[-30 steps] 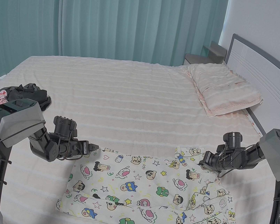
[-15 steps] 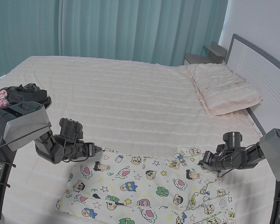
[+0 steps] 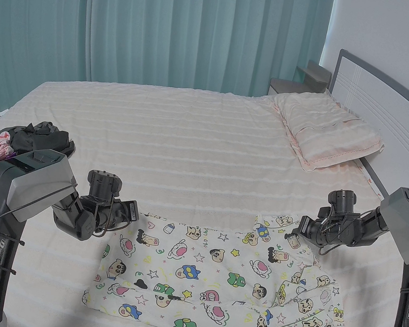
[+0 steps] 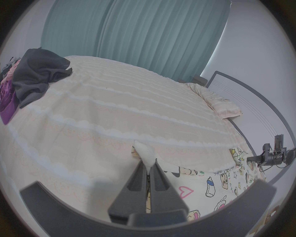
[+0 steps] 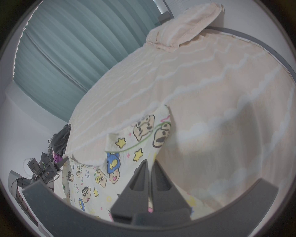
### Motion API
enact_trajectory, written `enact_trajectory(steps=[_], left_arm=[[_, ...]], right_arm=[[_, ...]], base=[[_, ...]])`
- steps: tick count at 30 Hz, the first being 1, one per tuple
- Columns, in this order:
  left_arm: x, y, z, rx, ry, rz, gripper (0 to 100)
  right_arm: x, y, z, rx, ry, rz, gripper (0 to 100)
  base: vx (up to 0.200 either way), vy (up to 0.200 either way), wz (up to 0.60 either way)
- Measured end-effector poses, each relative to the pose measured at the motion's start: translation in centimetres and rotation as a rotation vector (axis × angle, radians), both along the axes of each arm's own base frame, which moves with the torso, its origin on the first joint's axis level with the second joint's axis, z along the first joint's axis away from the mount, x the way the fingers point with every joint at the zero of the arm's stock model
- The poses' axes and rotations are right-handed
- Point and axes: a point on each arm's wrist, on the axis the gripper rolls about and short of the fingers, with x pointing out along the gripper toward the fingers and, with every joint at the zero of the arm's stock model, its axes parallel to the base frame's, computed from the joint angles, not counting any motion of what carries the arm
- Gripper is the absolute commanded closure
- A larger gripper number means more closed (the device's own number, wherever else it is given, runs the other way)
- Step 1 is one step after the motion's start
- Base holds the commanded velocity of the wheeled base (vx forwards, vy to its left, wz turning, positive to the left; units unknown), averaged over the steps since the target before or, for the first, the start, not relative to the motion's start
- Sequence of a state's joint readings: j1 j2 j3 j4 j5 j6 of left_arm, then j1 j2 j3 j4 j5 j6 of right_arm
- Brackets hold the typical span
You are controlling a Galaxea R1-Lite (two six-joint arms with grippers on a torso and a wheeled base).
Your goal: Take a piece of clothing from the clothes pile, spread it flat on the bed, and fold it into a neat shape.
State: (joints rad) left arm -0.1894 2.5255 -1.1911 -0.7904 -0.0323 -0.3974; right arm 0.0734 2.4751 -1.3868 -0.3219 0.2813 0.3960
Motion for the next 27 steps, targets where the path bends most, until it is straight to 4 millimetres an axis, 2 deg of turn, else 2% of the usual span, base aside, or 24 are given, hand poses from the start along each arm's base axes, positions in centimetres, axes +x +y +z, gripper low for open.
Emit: enact_trajectory(steps=[12, 27], left_arm=[[-0.6, 0.2, 0.4, 0.003, 0.009, 0.015, 100], [-0.1, 0.4, 1.2, 0.020, -0.045, 0.061, 100]], right_arm=[[1.1, -0.3, 1.4, 0.088, -0.149, -0.071, 100], [1.2, -1.3, 1.4, 0.089, -0.156, -0.100, 100]], base=[[0.000, 0.000, 0.00], [0.000, 0.000, 0.00]])
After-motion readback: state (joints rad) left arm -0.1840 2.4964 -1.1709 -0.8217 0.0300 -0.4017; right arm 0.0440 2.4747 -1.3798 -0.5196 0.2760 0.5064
